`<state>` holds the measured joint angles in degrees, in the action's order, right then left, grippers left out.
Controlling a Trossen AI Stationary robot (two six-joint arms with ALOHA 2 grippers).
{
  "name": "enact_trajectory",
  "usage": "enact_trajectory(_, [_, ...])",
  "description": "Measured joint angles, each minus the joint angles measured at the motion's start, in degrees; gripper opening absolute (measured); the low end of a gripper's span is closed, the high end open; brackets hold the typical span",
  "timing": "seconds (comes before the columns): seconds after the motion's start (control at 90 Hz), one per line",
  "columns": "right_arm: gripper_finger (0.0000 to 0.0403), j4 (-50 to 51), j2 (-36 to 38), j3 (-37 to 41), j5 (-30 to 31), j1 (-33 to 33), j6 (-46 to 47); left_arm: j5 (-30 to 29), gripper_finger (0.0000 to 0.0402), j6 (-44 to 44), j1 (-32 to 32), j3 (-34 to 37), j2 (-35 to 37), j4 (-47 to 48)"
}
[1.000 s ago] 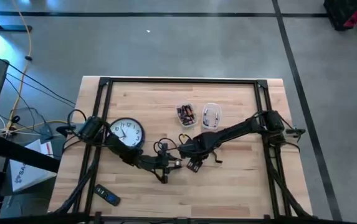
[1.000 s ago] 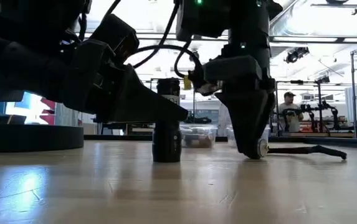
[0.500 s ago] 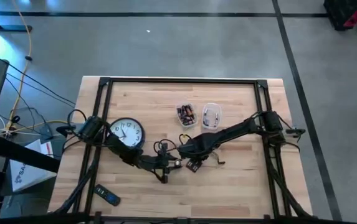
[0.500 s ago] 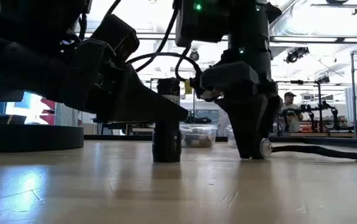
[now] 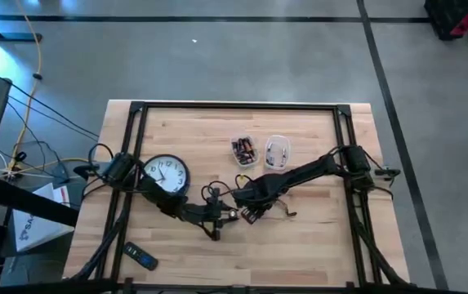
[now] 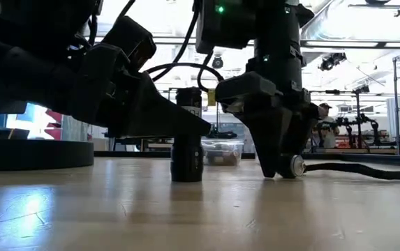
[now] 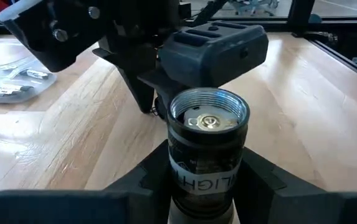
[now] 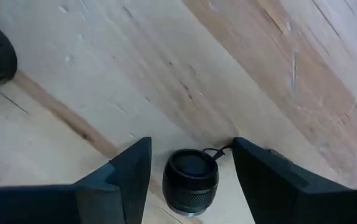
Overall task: Insert battery
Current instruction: Close the lid of the black flashlight
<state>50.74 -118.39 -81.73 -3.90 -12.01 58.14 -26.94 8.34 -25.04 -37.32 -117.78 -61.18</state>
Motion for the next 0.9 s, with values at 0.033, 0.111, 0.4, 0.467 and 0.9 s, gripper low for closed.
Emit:
enact_trajectory(0.033, [0.0195,0.22,-0.01,0.02,-0.22,0.00,0.12,0.02,0.0104,0.00,0.00,0.00,0.00,0.00])
enact_trajectory(0.111, [0.0192,0.71,-0.01,0.02,-0.67,-0.02,0.40,0.01,0.0104,0.00,0.00,0.00,0.00,0.00])
enact_trajectory(0.4, [0.0134,0.57,0.00,0.04,-0.64,-0.02,0.96,0.00,0.0104,0.02,0.00,0.00,0.00,0.01])
enact_trajectory(0.467, [0.0124,-0.33,0.00,0.05,-0.51,0.02,0.28,0.00,0.0104,0.02,0.00,0.00,0.00,0.01])
enact_trajectory(0.9, [0.0144,-1.21,0.03,0.04,-0.80,1.61,0.94,0.00,0.0104,0.02,0.00,0.00,0.00,0.01])
